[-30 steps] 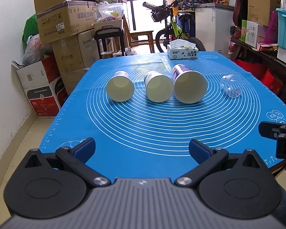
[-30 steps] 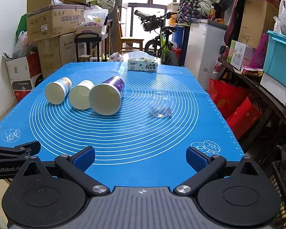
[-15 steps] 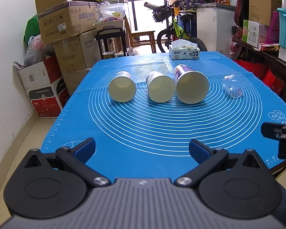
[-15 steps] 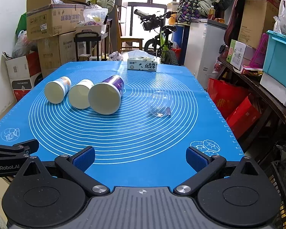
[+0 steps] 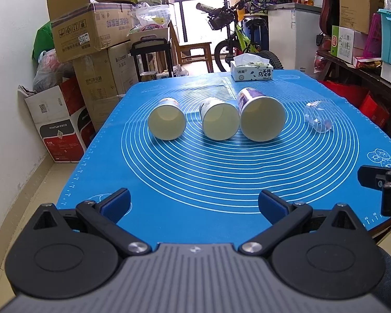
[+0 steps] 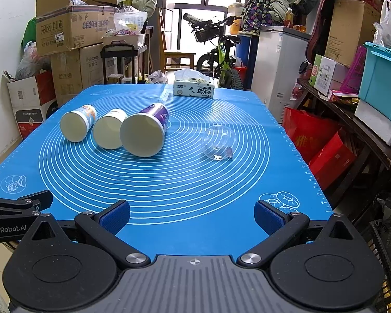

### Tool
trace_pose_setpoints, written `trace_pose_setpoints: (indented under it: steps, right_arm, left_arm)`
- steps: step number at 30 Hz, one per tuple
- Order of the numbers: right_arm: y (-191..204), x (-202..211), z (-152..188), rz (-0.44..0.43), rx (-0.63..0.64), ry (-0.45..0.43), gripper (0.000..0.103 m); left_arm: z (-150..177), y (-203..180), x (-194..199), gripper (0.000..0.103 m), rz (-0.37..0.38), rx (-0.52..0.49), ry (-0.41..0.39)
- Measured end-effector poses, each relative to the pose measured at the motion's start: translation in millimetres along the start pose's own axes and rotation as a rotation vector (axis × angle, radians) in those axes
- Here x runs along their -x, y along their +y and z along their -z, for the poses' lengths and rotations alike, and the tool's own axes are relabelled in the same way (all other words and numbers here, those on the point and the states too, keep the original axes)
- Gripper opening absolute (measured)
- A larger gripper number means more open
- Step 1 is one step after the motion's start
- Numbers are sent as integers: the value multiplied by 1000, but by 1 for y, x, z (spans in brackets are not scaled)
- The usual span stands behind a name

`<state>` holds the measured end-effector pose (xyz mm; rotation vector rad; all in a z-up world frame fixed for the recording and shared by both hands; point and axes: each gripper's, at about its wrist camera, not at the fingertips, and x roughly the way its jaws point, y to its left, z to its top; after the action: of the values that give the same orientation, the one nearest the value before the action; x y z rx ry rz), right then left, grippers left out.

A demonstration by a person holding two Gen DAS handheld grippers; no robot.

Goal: Flip cup upside down
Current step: 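Reach the left tool to the blue cartoon cup and grasp it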

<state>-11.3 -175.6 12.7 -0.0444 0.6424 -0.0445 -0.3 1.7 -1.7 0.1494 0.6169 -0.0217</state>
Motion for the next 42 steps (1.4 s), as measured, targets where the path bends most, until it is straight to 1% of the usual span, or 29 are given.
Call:
trace_pose_setpoints:
  steps: [22, 26, 30, 33, 38, 42]
  right_arm:
    - [0, -4, 0, -5, 1, -6, 103]
    - [-3, -11, -3, -5, -2, -17, 103]
    - [-12, -21, -11, -24, -41, -33, 103]
    - [-16, -30, -19, -23, -59, -40, 103]
    - [-20, -43, -28, -3, -56, -43, 103]
    - [-27, -51, -29, 4, -76, -39, 103]
  left_arm:
    - [-5, 8, -6, 103, -10, 12, -2]
    - [-18, 17, -17, 103, 13, 23, 4]
    - [-37, 25, -34, 103, -2, -9, -26]
    - [-51, 32, -48, 103, -2, 2, -45]
    - [-78, 44, -79, 103, 10, 18, -22]
    - [-97, 52, -107, 102, -9, 30, -13]
